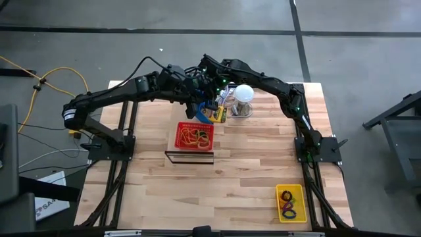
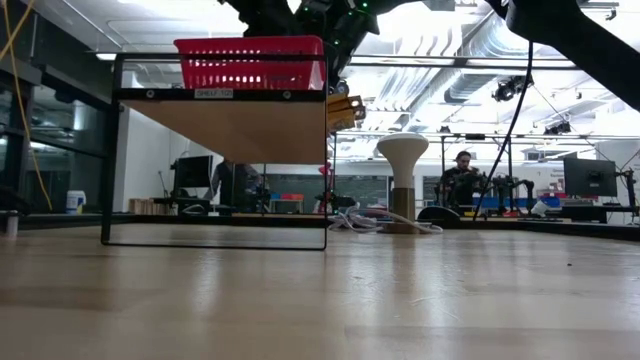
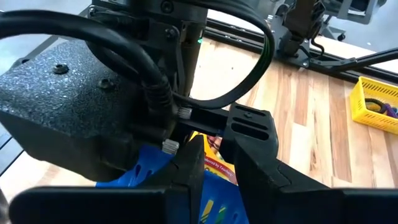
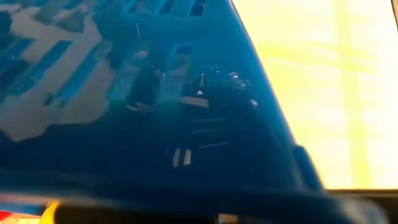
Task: Pick & Place Office Desk Supplies
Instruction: Put the blue bin on the shelf
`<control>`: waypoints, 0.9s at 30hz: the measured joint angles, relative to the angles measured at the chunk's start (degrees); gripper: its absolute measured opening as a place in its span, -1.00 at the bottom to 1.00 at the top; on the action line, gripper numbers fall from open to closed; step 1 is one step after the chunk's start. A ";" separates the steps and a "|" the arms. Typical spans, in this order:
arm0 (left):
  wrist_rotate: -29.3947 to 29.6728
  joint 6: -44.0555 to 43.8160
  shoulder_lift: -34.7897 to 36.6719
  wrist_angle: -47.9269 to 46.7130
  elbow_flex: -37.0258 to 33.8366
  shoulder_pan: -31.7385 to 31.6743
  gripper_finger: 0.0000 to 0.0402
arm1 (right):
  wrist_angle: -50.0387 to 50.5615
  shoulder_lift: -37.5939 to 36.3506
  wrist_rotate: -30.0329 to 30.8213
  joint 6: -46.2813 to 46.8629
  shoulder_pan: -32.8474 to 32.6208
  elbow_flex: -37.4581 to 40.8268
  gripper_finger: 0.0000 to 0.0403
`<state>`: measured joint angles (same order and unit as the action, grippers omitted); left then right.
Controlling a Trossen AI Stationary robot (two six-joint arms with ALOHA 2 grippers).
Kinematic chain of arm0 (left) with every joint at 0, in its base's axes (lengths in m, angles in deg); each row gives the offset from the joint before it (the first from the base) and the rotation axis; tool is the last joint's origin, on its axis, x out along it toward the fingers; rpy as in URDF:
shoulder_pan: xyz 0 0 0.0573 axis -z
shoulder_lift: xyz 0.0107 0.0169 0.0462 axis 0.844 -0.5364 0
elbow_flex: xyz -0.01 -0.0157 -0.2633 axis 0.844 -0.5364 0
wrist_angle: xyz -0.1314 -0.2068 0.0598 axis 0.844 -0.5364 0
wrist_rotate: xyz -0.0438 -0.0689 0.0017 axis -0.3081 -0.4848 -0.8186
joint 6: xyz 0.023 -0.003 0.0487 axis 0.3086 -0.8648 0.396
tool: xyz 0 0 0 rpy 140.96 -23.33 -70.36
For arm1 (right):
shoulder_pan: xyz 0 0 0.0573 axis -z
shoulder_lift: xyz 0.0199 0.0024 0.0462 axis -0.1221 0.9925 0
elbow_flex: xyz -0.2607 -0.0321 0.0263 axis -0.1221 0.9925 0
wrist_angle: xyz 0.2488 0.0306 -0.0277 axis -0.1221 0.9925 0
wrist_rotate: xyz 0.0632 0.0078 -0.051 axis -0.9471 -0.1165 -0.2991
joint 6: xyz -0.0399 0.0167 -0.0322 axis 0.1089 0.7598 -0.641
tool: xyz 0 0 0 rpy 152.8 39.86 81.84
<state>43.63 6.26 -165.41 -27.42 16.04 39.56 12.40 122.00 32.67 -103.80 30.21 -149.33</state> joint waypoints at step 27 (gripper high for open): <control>5.72 -4.17 0.65 -8.88 -0.42 -0.28 -0.58 | 0.74 -0.04 3.26 0.38 -0.85 -0.04 -0.96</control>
<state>49.36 2.08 -164.76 -36.30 15.63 39.28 13.14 121.95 35.92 -103.42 29.36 -149.37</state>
